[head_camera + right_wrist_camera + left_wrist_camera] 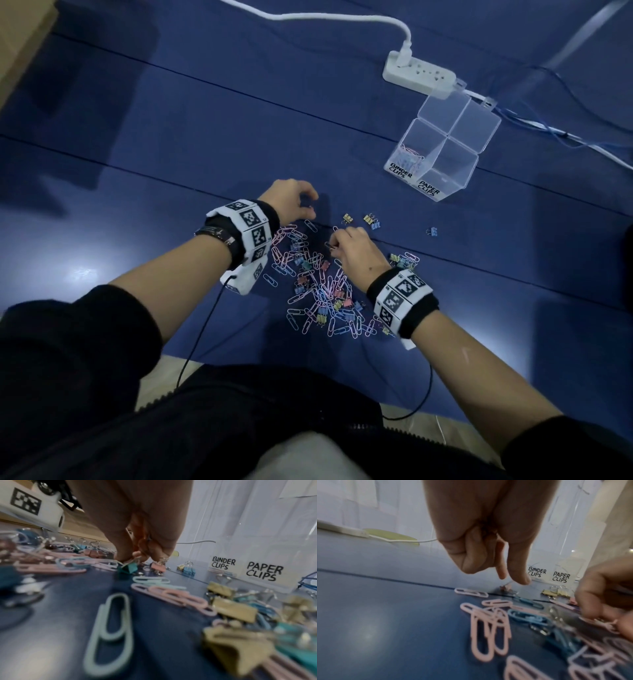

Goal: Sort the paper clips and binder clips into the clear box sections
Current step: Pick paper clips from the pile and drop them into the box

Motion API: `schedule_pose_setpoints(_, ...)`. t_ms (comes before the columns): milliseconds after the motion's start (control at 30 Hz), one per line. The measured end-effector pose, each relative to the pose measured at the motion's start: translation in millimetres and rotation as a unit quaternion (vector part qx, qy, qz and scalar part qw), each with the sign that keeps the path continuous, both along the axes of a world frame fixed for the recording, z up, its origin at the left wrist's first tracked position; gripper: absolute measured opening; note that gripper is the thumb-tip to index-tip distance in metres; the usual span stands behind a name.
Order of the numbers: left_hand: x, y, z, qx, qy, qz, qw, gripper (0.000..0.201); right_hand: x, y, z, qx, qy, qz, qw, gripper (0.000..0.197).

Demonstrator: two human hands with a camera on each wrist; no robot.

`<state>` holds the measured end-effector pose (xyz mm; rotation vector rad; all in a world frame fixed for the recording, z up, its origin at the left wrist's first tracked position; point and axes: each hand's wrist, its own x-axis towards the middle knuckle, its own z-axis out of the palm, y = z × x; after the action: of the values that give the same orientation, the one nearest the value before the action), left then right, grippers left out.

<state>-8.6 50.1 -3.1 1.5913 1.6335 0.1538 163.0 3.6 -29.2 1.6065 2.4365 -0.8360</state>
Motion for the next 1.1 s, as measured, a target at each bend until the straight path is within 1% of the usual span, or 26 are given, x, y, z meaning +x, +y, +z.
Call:
schedule_pose_setpoints(67, -2.3, -2.5, 0.6, -0.011, 0.023, -0.017, 1.000, 0.044, 2.3, -4.2, 1.4, -0.002, -0.012, -0.009, 1.000, 0.017)
schedule_pose_setpoints(200, -21.1, -18.3, 0.8, 0.001, 0.105, -0.060, 0.993, 0.047, 6.6, -13.4, -0.7, 0.003, -0.039, -0.030, 0.999, 0.012)
schedule_pose_setpoints(267, -29.4, -30.4, -4.0, 0.004, 0.128, -0.056, 0.990, 0.053, 5.4, -14.8, -2.3, 0.004, -0.062, -0.032, 0.998, 0.020)
schedule_pose_setpoints(333, -33.8, -40.9, -9.4, -0.020, 0.144, -0.073, 0.987, 0.073, 2.9, -15.4, -3.2, 0.012, -0.076, -0.031, 0.997, 0.025)
schedule_pose_setpoints(400, -34.5, -47.5, -13.2, -0.037, 0.164, -0.118, 0.979, 0.094, 2.3, -15.6, -3.6, 0.018, -0.073, -0.033, 0.997, 0.026)
schedule_pose_setpoints(433, -33.8, -50.2, -14.6, -0.036, 0.174, -0.141, 0.974, 0.097, 2.9, -15.6, -3.7, 0.019, -0.070, -0.031, 0.997, 0.027)
schedule_pose_setpoints(467, -33.0, -52.6, -16.7, -0.031, 0.181, -0.160, 0.970, 0.095, 3.8, -15.5, -3.7, 0.019, -0.066, -0.027, 0.997, 0.028)
schedule_pose_setpoints(500, -32.1, -54.8, -19.6, -0.025, 0.179, -0.168, 0.969, 0.088, 5.1, -15.4, -3.6, 0.019, -0.062, -0.022, 0.998, 0.030)
schedule_pose_setpoints(600, -29.9, -59.9, -23.3, -0.004, 0.157, -0.148, 0.976, 0.055, 8.4, -15.2, -2.9, 0.017, -0.048, -0.006, 0.999, 0.035)
schedule_pose_setpoints(667, -27.9, -63.6, -23.7, 0.010, 0.175, -0.159, 0.972, 0.044, 9.1, -14.8, -2.4, 0.018, -0.055, 0.001, 0.998, 0.031)
schedule_pose_setpoints(733, -23.4, -68.3, -24.7, 0.023, 0.198, -0.184, 0.963, 0.039, 8.5, -14.0, -0.4, 0.014, -0.065, 0.001, 0.998, 0.030)
schedule_pose_setpoints(800, -17.2, -74.0, -26.4, 0.031, 0.203, -0.196, 0.959, 0.035, 5.9, -14.4, 2.2, 0.007, -0.070, -0.001, 0.998, 0.037)
schedule_pose_setpoints(867, -11.2, -77.1, -27.4, 0.028, 0.195, -0.189, 0.962, 0.031, 3.7, -16.8, 3.3, 0.021, -0.070, -0.002, 0.997, 0.041)
schedule_pose_setpoints(933, -6.3, -76.9, -26.2, 0.025, 0.184, -0.176, 0.967, 0.028, 3.1, -20.1, 3.6, 0.031, -0.062, -0.006, 0.998, 0.040)
schedule_pose_setpoints(1033, 1.5, -72.6, -23.8, 0.020, 0.165, -0.163, 0.973, 0.026, 8.2, -22.4, 1.3, 0.016, -0.058, -0.002, 0.998, 0.041)
schedule_pose_setpoints(1100, 6.2, -67.2, -23.0, 0.015, 0.135, -0.145, 0.980, 0.025, 14.9, -21.4, -1.9, 0.008, -0.039, -0.012, 0.999, 0.041)
